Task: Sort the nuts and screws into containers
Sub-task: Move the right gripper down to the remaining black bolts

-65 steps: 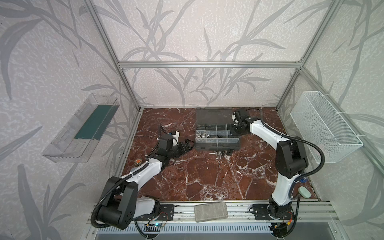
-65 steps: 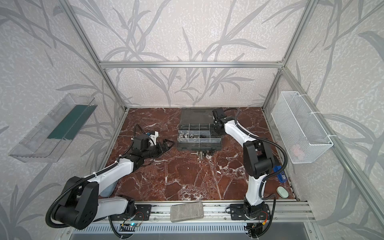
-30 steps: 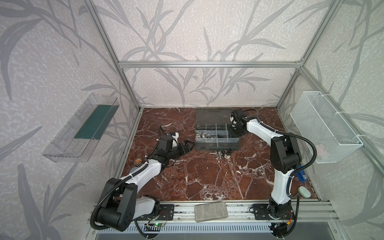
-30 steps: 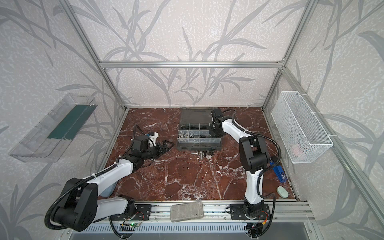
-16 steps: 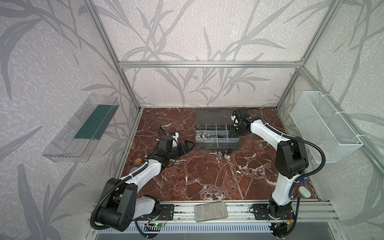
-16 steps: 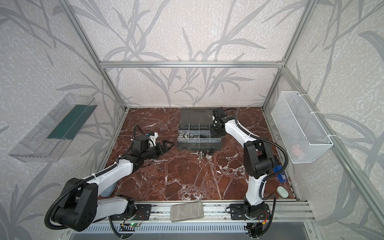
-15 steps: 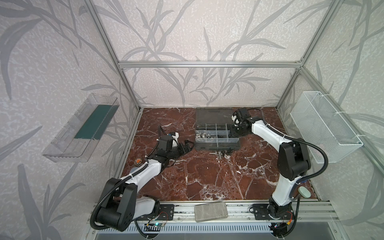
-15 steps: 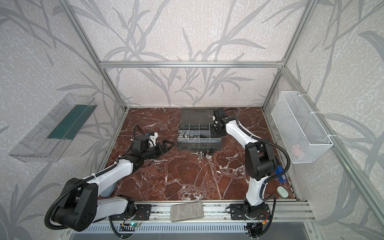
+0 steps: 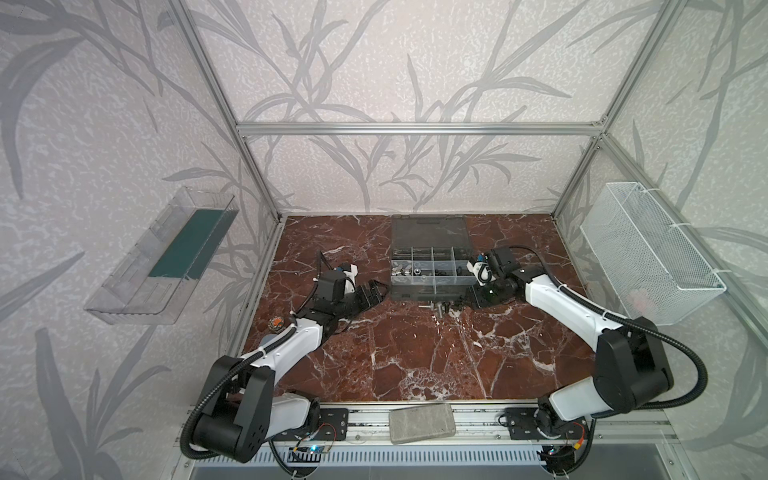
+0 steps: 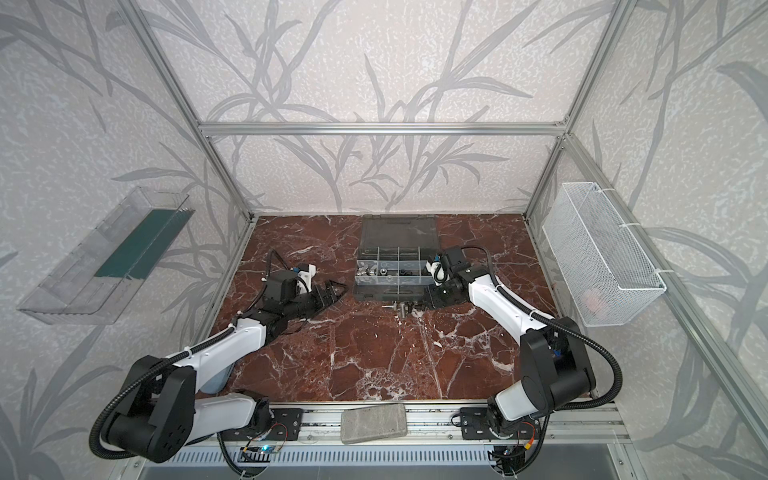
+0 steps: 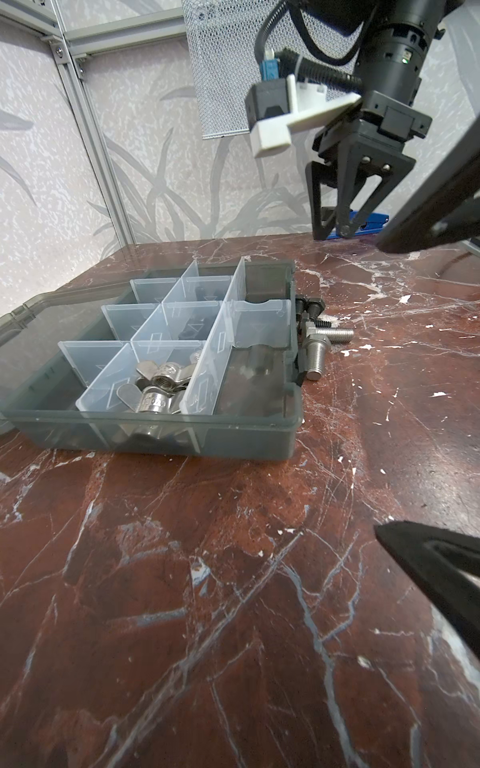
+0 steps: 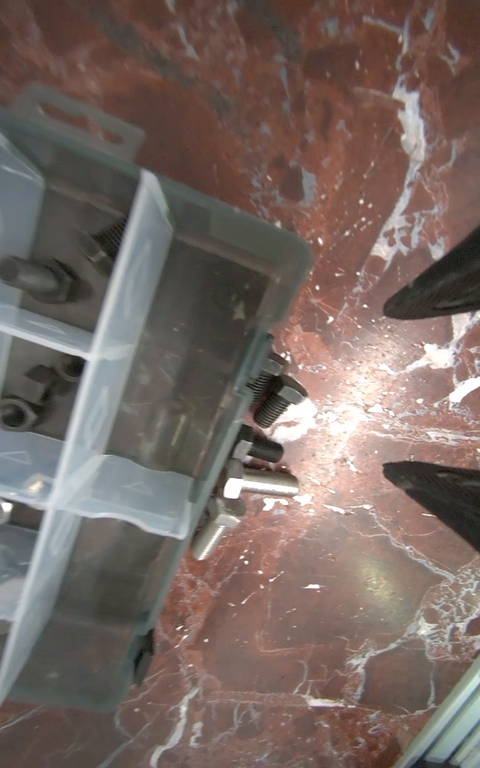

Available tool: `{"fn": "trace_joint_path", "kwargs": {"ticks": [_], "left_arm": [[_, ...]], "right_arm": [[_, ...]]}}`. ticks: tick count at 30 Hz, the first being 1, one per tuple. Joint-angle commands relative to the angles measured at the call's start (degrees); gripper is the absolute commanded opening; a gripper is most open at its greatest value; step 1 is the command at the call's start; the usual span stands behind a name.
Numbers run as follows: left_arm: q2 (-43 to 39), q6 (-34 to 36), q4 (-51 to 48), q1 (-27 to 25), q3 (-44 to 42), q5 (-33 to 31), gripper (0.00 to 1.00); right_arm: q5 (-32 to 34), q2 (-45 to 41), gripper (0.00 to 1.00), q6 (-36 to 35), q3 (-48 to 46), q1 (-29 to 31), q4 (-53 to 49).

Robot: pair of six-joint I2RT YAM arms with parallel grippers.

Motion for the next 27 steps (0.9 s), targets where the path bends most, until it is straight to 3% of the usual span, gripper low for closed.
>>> {"fn": "trace_joint_path", "kwargs": {"ticks": [1,8,18,27], "left_arm": [[0.0,0.6,-0.4,0.4,0.7,0.0,0.98],[0.0,0.6,-0.6,0.4,0.7,0.2,0.98],[-0.2,0.8,-0.8,0.4,0.7,-0.1,0.98],[0.0,1.1,-1.1,0.4,0.9,-0.3,0.98]], "right_arm": [[-3.0,-2.4,0.57,-1.3,-2.1,0.7,4.0],[-2.7,0.4,0.57,-4.8,-2.3,3.2,5.9],[-1.2,7.0,0.57,-17.3,0.6,6.8,7.2],[1.3,10.2,0.57,-21.1,1.4,7.0,9.2]]}}
